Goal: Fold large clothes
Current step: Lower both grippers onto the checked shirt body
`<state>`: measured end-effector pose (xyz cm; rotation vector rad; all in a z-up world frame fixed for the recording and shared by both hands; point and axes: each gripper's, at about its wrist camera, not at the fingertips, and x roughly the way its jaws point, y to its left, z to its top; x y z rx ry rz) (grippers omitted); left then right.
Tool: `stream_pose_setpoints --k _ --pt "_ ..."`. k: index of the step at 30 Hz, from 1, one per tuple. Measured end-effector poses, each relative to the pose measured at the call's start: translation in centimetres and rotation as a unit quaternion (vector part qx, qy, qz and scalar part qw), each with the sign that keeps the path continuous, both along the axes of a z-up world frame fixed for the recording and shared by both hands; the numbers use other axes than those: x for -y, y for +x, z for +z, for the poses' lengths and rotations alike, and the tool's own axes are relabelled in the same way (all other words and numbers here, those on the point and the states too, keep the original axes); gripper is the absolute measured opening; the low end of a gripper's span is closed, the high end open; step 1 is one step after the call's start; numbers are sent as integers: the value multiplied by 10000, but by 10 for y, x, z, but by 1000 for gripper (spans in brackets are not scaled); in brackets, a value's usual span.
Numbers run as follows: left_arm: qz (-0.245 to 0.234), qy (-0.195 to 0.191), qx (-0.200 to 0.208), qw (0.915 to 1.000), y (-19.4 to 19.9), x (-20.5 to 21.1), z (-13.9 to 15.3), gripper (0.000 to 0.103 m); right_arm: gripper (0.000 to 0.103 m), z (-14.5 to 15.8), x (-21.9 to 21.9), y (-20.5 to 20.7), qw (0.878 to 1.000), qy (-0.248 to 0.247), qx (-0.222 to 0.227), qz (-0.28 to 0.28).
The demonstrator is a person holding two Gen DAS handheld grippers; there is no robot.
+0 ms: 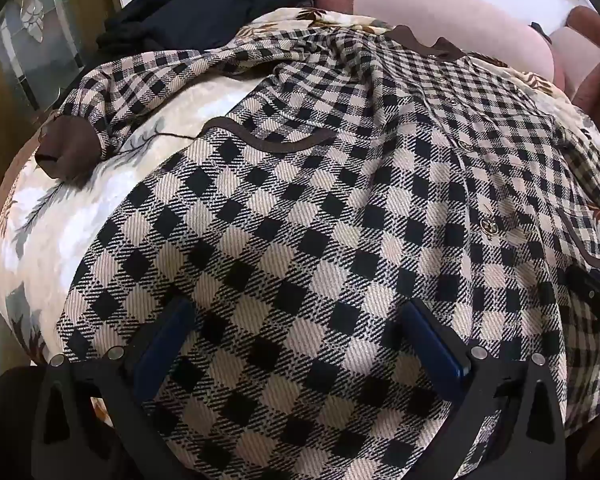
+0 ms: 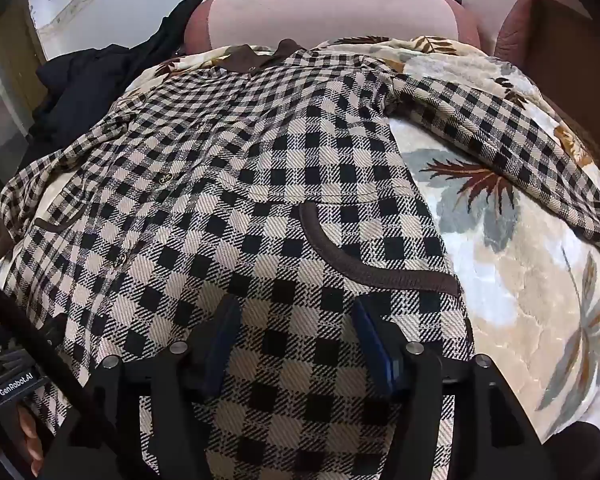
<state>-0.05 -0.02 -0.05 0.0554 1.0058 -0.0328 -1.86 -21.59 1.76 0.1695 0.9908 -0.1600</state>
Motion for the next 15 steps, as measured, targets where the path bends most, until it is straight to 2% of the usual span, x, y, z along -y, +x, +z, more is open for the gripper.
stream_pose_setpoints --k 4,15 --pt "28 111 -122 9999 6 3 -5 103 75 -4 -4 1 9997 -220 2 125" --pt "-3 122 -104 9999 14 7 -3 103 81 -11 -6 -4 9988 -434 190 79"
